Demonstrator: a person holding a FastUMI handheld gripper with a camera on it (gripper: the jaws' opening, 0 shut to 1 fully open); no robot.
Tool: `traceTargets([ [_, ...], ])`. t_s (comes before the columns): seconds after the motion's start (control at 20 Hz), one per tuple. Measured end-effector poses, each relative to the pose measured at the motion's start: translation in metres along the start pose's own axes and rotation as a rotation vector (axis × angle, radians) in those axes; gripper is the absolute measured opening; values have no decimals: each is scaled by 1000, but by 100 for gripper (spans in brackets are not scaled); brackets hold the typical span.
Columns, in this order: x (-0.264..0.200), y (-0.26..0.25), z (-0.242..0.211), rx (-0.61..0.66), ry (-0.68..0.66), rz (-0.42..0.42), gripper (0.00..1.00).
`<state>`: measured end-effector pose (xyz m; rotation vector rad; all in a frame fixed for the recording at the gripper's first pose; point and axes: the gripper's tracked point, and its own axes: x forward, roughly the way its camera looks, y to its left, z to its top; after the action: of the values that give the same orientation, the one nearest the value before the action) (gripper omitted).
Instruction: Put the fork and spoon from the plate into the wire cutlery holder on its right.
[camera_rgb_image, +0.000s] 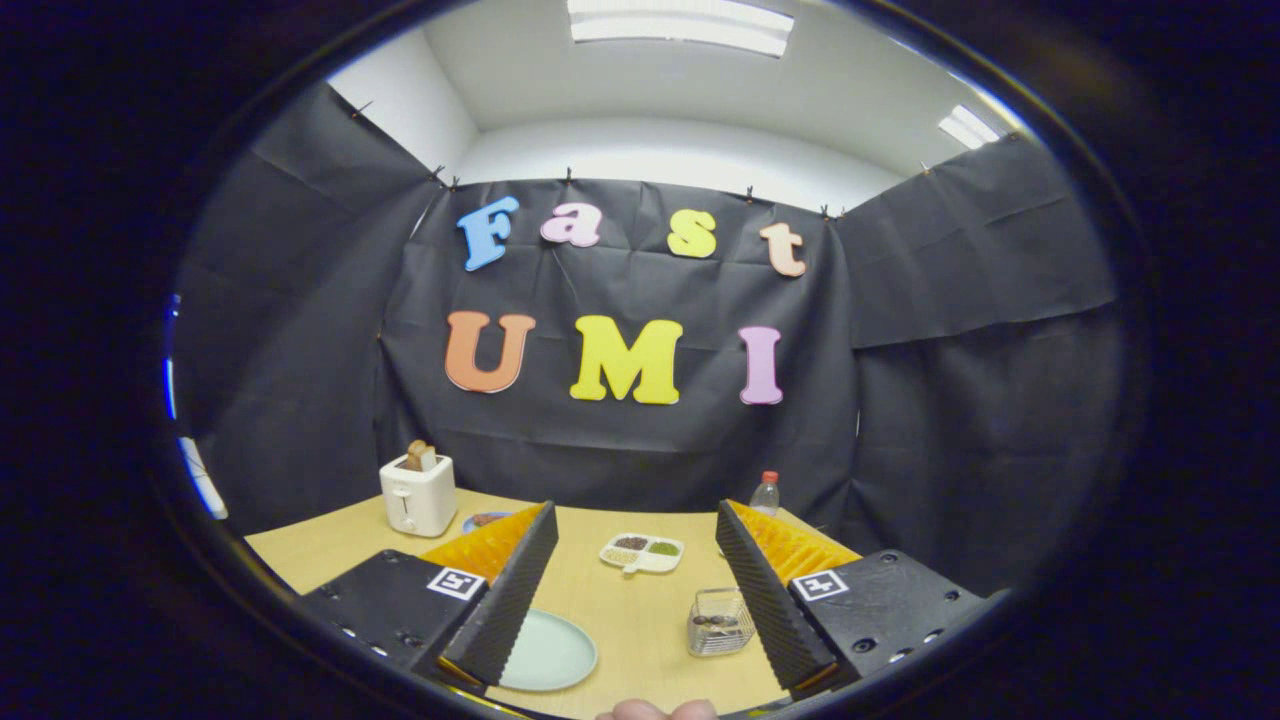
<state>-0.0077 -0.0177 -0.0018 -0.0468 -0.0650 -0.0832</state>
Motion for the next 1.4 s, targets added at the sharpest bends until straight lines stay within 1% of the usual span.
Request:
traceTargets([
  [0.2,-4,19,0,-72,-36,-5,96],
  [0.35,-4,31,0,-40,-20,23,96],
  [0.8,-2,12,14,63,-30,-14,96],
  [1.4,-1,7,18,90,-34,-36,96],
])
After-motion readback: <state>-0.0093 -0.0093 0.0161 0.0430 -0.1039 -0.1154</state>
